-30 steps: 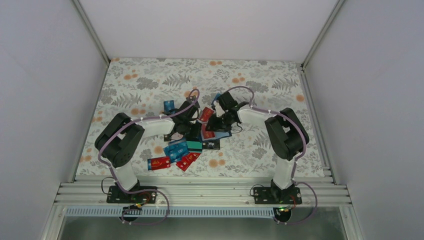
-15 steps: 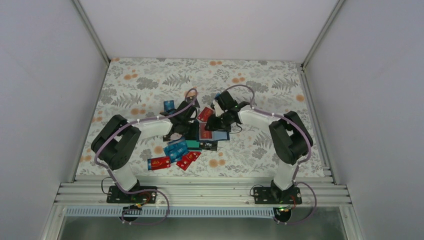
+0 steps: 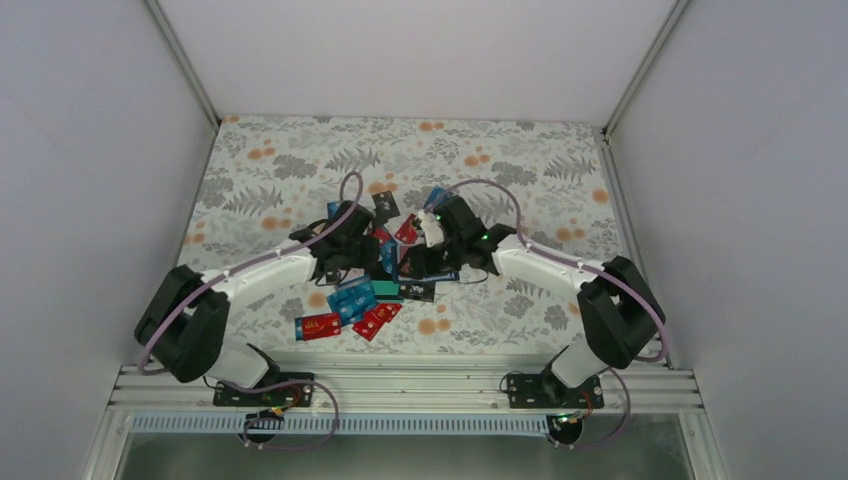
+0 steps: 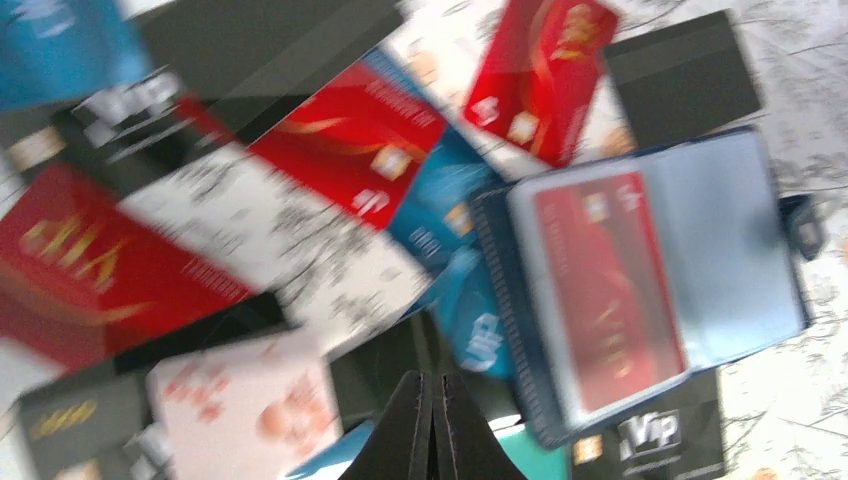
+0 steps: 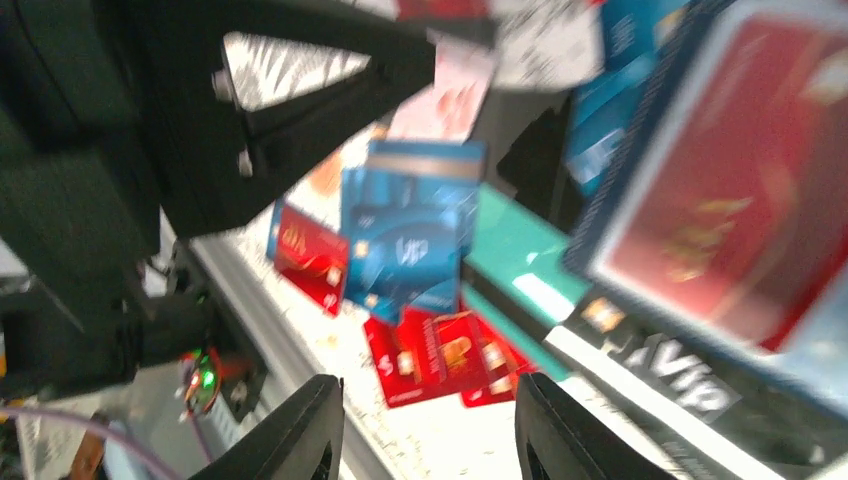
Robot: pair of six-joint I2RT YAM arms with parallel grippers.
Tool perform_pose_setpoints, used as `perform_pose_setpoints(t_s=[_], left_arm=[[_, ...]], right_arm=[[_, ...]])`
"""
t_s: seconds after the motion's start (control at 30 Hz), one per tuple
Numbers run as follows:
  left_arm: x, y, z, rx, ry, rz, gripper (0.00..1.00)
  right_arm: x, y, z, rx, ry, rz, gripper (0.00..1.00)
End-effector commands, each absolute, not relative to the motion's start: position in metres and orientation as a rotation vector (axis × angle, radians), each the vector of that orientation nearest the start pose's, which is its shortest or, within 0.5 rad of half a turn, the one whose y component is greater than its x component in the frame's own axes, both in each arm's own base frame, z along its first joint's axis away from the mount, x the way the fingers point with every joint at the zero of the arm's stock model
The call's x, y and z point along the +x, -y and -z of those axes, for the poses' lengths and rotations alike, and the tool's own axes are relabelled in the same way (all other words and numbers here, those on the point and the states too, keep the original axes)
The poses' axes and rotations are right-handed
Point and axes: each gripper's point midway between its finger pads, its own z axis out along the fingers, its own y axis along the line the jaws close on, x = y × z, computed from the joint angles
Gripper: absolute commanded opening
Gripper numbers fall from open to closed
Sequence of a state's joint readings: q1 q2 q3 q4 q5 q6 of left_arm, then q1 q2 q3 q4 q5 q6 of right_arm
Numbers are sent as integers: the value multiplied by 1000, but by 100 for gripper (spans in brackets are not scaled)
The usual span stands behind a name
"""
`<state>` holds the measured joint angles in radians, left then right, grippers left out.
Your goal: Put the credit cards into the card holder
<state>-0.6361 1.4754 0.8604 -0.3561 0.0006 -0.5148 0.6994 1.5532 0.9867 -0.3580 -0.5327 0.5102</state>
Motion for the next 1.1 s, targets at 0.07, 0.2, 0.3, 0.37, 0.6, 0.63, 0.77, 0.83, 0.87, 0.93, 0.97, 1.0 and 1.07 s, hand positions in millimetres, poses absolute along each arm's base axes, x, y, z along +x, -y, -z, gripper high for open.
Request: perform_pose_setpoints(t_s=[0.07, 0.2, 0.3, 0.37, 0.6, 0.63, 0.77, 0.83, 0.87, 0.93, 0.97, 1.0, 1.07], left_arm=[[246, 152, -52, -163, -2719, 219, 2], [221, 127, -32, -332, -2751, 162, 2], [211, 119, -25, -396, -2760, 144, 2], [207, 116, -21, -412, -2758, 147, 2], [204, 124, -8, -372, -2775, 209, 2], [204, 124, -6, -368, -2777, 209, 2], [203, 123, -2, -360, -2785, 200, 2], [202, 123, -1, -357, -2788, 196, 2], [203, 123, -1, -356, -2787, 195, 2], [202, 122, 0, -354, -2792, 185, 2], [202, 122, 1, -351, -2794, 183, 2], [202, 122, 1, -349, -2797, 181, 2], [201, 121, 3, -347, -2803, 176, 2]], right_arm=[[194, -361, -116, -638, -2628, -1309, 46], [181, -383, -100, -708, -2647, -1324, 46], [176, -396, -85, -752, -2673, -1308, 46], [176, -401, -77, -770, -2684, -1299, 46], [184, -408, -54, -784, -2732, -1206, 45], [184, -408, -51, -781, -2740, -1198, 45], [192, -403, -40, -749, -2768, -1094, 45], [198, -399, -36, -728, -2779, -1027, 45], [200, -398, -35, -720, -2781, -1004, 45], [202, -396, -29, -712, -2797, -973, 45], [201, -396, -26, -709, -2807, -968, 45], [200, -395, -23, -706, -2819, -965, 45], [199, -394, -18, -697, -2839, -960, 45]])
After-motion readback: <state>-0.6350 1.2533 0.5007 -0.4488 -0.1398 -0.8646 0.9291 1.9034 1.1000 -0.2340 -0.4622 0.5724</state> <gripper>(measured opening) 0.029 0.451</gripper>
